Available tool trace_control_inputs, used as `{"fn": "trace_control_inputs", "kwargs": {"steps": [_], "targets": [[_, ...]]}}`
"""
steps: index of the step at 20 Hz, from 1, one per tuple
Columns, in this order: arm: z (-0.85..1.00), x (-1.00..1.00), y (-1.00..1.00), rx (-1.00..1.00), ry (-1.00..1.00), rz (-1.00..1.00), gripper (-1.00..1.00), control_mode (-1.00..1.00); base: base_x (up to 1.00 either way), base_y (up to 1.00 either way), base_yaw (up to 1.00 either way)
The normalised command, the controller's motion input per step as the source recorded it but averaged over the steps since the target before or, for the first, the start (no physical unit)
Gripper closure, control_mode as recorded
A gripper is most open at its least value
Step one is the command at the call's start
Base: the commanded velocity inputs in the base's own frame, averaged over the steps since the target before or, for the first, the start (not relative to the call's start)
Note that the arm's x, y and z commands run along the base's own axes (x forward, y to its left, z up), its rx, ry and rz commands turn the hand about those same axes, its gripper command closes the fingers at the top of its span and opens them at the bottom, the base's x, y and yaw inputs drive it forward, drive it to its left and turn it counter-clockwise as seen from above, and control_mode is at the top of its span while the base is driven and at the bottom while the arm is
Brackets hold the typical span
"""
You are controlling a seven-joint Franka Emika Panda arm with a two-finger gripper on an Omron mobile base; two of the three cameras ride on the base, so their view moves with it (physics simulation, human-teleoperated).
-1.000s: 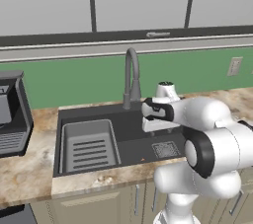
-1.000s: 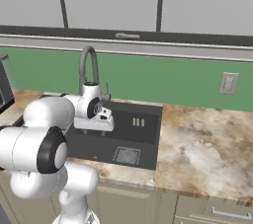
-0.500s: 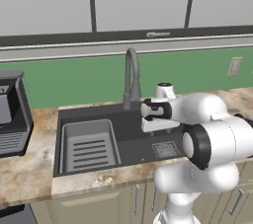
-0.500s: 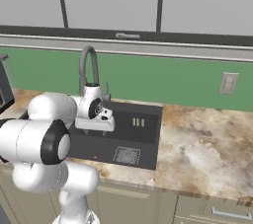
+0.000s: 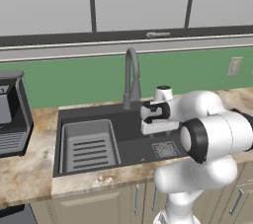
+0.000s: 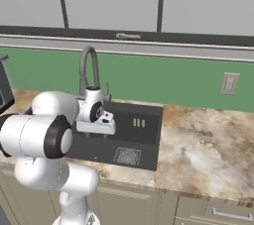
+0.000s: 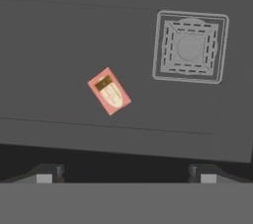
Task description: Pick up the dish brush and bar soap from the sink, and place them back in the cabinet, and close the cabinet doors.
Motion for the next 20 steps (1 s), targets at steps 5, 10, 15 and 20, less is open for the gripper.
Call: {"fn": "trace_control_inputs", "kwargs": {"steps": [5,10,15,20], "targets": [[-0.18,0.00,0.00,0.00,0.00,0.00,-1.00,-1.00,0.00,0.00,0.00],[-0.18,0.00,0.00,0.00,0.00,0.00,-1.00,-1.00,0.00,0.00,0.00],[-0.13,0.00,0.01,0.00,0.00,0.00,-1.00,-1.00,0.00,0.00,0.00],[-0.12,0.00,0.01,0.00,0.00,0.00,-1.00,-1.00,0.00,0.00,0.00]]}}
